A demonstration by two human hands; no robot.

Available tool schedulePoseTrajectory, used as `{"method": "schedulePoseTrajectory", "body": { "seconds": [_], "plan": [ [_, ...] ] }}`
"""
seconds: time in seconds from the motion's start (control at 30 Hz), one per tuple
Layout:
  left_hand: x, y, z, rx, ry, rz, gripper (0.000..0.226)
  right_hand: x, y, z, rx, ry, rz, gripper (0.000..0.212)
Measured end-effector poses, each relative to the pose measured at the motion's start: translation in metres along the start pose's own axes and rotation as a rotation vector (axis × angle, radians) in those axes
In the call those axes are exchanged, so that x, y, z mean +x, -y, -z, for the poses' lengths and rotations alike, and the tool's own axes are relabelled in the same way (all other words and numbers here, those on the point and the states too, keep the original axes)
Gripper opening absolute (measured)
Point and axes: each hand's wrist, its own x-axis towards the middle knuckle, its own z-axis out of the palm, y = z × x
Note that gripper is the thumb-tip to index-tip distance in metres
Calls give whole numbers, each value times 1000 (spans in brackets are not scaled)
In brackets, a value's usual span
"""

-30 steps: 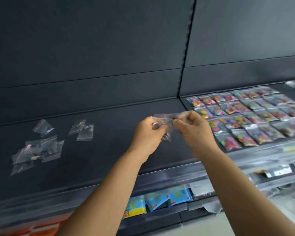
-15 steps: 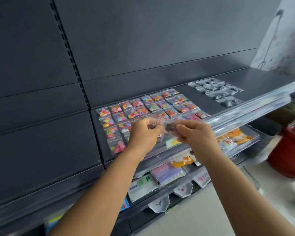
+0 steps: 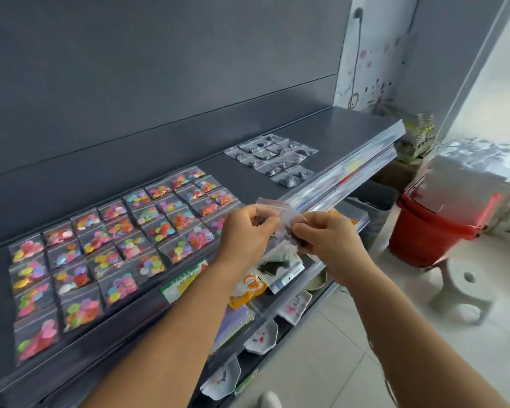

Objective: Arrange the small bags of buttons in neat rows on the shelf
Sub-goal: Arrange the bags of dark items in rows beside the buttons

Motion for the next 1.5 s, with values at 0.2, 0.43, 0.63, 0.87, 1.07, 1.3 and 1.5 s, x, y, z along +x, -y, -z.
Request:
{"method": "schedulePoseTrajectory", "body": {
  "seconds": [0.2, 0.43, 0.63, 0.87, 1.07, 1.3, 1.5],
  "plan": [
    [67, 2, -53, -95, 66, 29, 17, 71, -6, 34, -81, -105, 5, 8],
    [157, 5, -90, -179, 69, 94, 9, 162, 5, 64, -114, -142, -11, 11],
    [210, 8, -108, -170, 2, 136, 8, 224, 10, 75, -127, -130, 18, 9],
    [248, 8, -126, -40, -153, 137, 13, 299, 6, 95, -196, -27, 21, 12],
    [273, 5, -164, 126, -262, 205, 14, 361, -3, 124, -365, 167, 9, 12],
    [289, 1, -204, 464, -311, 313, 6, 406, -13, 144, -514, 456, -15, 11],
    [289, -3, -212, 771, -366, 331, 20, 419, -23, 141, -755, 487, 161, 9]
  ]
}}
